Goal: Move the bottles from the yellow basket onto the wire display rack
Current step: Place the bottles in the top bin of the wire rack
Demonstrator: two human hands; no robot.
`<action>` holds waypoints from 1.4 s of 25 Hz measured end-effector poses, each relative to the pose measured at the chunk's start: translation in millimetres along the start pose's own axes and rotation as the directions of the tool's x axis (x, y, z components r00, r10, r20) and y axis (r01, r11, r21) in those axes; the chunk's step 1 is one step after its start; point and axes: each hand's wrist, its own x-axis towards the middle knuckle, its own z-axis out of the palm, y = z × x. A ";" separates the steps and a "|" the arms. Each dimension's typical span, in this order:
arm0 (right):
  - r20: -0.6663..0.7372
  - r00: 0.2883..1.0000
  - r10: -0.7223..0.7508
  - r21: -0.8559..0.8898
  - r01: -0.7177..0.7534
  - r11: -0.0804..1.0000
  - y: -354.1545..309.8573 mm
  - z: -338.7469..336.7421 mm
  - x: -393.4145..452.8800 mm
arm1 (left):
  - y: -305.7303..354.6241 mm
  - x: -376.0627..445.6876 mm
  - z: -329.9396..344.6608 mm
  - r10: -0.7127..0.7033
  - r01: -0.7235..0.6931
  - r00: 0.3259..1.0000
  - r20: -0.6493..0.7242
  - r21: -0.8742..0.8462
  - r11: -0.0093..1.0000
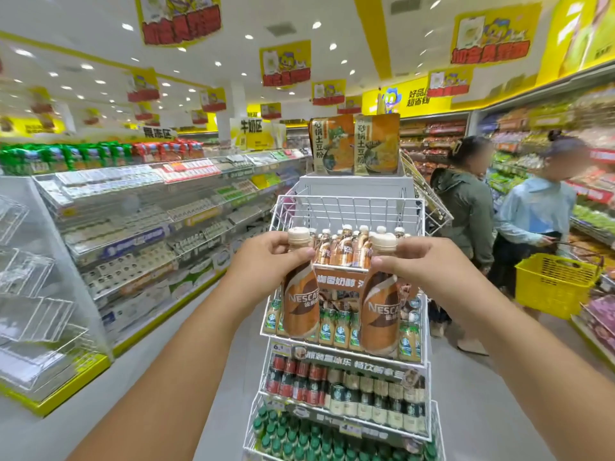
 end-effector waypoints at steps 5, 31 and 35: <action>-0.011 1.000 -0.012 -0.007 0.012 1.000 21.6 1.4 117.8 | -14.6 109.4 3.0 0.018 -0.019 0.999 -0.043 -0.019 1.000; -0.192 0.924 0.330 -0.052 -0.346 0.937 178.4 119.9 440.8 | -220.6 483.0 9.2 -0.080 0.100 0.929 0.361 -0.038 0.994; -0.197 0.894 0.403 -0.080 -0.424 0.902 203.0 125.1 449.2 | -241.3 490.7 30.1 -0.111 0.108 0.921 0.374 0.029 0.994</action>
